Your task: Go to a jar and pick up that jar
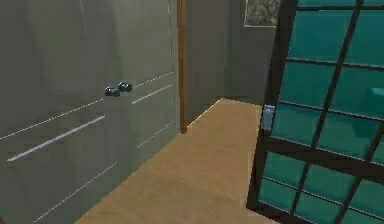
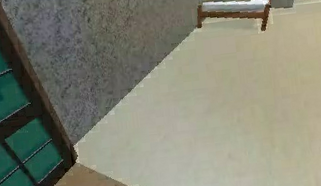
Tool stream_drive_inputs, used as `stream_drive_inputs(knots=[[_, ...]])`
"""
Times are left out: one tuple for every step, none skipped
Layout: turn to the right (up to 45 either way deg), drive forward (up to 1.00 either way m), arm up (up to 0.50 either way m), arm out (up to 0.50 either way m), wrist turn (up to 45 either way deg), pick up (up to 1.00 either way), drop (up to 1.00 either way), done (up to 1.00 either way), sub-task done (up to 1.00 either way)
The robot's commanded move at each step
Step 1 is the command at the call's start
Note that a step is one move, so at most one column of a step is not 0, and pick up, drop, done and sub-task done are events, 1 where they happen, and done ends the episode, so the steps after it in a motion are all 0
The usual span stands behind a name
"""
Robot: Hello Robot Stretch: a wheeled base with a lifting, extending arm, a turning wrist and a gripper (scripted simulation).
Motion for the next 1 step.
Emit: stream_drive_inputs(knots=[[45.0, 0.00, 0.00, 0.00, 0.0, 0.00, 0.00, 0.00, 0.00]])
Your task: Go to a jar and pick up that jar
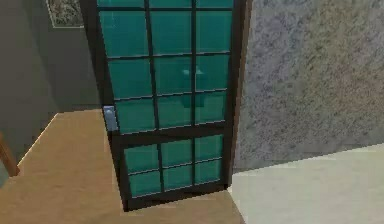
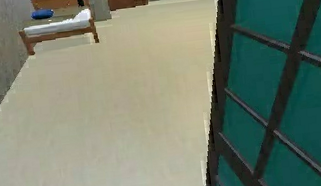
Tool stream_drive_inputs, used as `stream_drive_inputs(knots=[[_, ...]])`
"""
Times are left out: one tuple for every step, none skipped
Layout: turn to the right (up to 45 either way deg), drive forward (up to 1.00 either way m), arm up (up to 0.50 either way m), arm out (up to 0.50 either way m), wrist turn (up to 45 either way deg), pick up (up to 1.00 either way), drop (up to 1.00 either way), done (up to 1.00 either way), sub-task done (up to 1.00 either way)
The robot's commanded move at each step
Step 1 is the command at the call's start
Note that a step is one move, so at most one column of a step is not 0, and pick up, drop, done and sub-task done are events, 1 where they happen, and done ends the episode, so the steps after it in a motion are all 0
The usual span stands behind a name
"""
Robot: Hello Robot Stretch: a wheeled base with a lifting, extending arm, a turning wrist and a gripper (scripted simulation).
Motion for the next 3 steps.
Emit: stream_drive_inputs(knots=[[45.0, 0.00, 0.00, 0.00, 0.0, 0.00, 0.00, 0.00, 0.00], [21.0, 0.00, 0.00, 0.00, 0.0, 0.00, 0.00, 0.00, 0.00], [0.0, 0.95, 0.00, 0.00, 0.0, 0.00, 0.00, 0.00, 0.00]])
